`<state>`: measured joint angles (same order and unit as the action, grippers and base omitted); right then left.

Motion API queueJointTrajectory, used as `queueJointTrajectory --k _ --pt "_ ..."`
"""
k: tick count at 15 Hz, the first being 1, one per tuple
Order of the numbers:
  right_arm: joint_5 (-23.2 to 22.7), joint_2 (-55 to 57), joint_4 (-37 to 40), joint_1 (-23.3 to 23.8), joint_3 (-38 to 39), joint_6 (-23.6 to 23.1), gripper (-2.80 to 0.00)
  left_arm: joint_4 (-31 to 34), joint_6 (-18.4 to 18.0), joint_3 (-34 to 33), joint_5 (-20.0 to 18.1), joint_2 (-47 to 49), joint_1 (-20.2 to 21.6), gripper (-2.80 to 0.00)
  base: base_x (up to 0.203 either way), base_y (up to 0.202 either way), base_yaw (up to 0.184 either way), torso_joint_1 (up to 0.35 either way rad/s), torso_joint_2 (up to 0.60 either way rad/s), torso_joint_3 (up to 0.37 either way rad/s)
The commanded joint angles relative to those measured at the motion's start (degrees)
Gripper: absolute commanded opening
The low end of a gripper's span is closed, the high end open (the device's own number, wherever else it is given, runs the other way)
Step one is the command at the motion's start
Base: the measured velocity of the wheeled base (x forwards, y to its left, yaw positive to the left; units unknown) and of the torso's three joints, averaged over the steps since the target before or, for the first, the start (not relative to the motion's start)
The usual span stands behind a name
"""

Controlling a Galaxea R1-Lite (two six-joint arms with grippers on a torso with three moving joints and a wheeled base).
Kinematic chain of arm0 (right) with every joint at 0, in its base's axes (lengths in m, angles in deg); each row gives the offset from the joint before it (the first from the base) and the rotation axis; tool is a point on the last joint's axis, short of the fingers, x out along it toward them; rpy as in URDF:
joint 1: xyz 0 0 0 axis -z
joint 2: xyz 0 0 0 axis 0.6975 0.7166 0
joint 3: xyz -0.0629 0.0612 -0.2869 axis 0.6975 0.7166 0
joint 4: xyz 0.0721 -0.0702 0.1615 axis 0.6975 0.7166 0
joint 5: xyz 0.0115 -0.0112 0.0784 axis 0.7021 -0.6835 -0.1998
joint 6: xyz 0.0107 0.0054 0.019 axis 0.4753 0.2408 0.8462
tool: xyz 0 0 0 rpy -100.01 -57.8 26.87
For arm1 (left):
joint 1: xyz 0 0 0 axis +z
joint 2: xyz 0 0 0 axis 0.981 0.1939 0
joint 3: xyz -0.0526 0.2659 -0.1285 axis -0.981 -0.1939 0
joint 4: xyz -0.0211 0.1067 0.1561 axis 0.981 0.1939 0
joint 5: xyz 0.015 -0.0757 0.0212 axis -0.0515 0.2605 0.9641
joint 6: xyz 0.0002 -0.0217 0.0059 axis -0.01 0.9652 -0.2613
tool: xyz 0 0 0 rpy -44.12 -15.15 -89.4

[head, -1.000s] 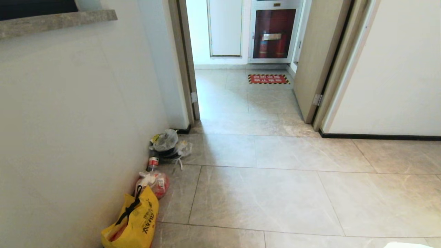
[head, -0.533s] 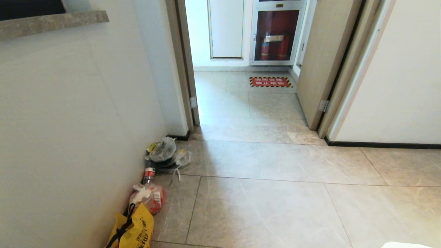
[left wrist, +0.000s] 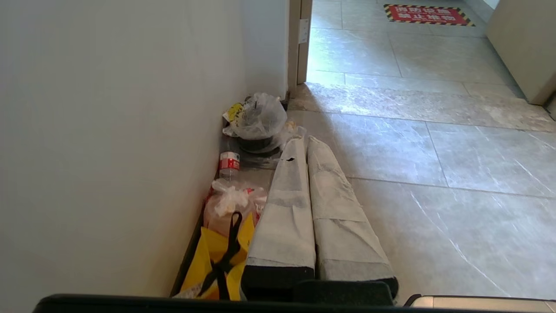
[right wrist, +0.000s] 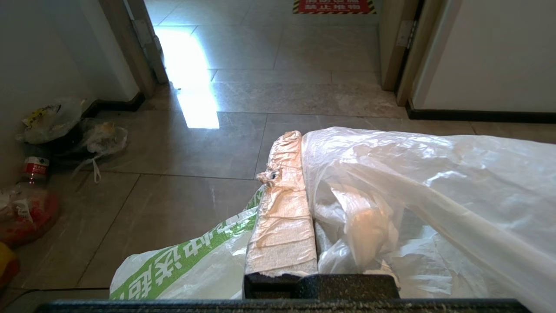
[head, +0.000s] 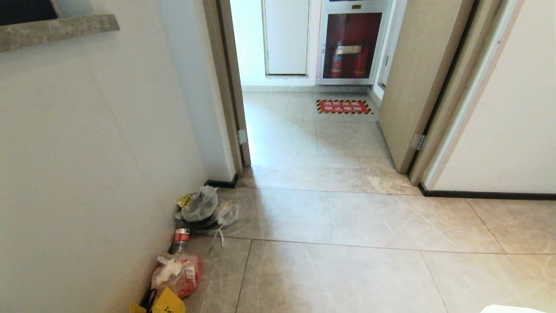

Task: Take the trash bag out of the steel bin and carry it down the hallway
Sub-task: Put the trash bag at the door

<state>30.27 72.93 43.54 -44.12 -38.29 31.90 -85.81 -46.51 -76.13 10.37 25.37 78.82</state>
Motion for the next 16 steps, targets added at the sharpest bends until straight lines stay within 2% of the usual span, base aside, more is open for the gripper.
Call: queueJointTrajectory --k 1,7,16 --pt "0.00 0.07 -0.04 -0.02 0.00 0.03 -2.80 -0.03 0.03 0.00 0.02 0.00 0.00 -2.80 0.195 0.000 0.000 -0.001 0.00 -0.001" --pt "0.00 0.07 -0.04 -0.02 0.00 -0.04 -2.80 -0.03 -0.06 0.00 0.02 0.00 0.00 -2.80 0.166 0.000 0.002 0.004 0.00 0.001" --pt "0.00 0.07 -0.04 -0.02 0.00 -0.04 -2.80 -0.03 -0.06 0.00 0.02 0.00 0.00 -2.80 0.000 0.000 0.000 0.000 0.00 0.000"
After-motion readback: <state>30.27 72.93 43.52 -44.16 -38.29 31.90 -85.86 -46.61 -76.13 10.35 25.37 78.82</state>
